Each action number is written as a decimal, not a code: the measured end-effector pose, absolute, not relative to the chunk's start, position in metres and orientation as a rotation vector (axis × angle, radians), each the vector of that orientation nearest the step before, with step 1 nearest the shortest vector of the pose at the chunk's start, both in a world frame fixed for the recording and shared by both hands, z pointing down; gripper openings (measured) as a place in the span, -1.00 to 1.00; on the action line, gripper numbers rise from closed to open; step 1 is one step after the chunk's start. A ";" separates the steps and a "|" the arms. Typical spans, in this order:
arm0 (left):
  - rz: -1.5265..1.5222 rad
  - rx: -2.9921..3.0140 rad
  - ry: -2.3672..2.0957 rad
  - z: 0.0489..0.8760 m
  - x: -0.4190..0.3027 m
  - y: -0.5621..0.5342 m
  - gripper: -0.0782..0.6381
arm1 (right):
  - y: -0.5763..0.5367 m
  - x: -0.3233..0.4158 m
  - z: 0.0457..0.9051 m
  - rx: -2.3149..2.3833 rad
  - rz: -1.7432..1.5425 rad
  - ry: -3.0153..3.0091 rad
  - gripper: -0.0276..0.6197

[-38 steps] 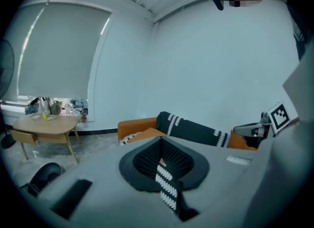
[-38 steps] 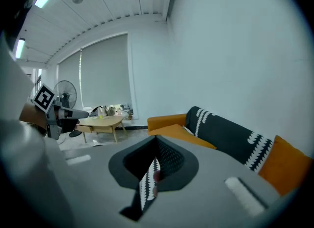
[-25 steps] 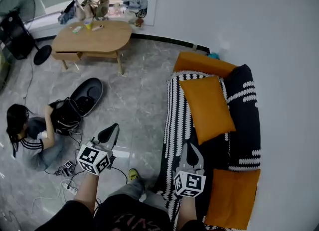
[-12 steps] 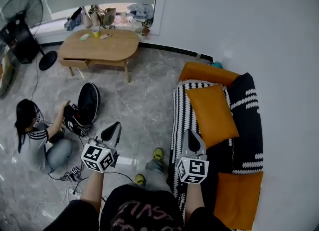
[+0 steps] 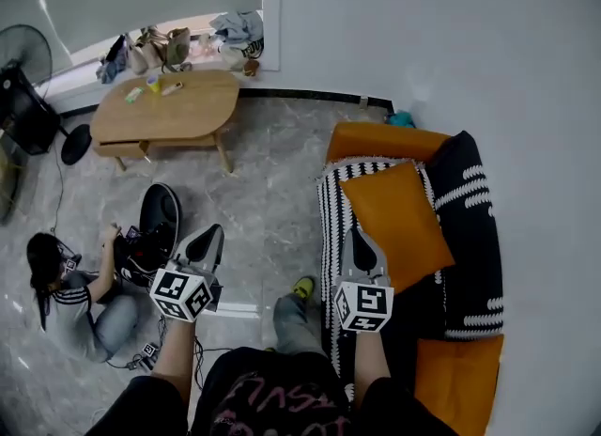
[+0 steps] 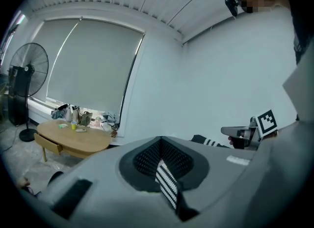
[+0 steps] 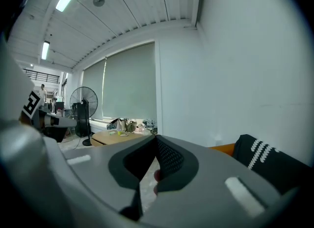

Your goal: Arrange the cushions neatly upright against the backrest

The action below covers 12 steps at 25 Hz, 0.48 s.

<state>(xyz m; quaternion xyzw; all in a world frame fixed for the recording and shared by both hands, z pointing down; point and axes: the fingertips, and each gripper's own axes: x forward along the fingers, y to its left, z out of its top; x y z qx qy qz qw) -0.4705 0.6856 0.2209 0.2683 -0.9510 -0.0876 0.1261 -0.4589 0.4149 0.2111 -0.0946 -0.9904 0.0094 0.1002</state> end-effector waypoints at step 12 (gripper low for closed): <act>-0.193 0.890 -2.687 0.198 -0.656 0.585 -0.79 | 0.311 -0.627 0.200 -0.146 0.268 -2.920 -0.87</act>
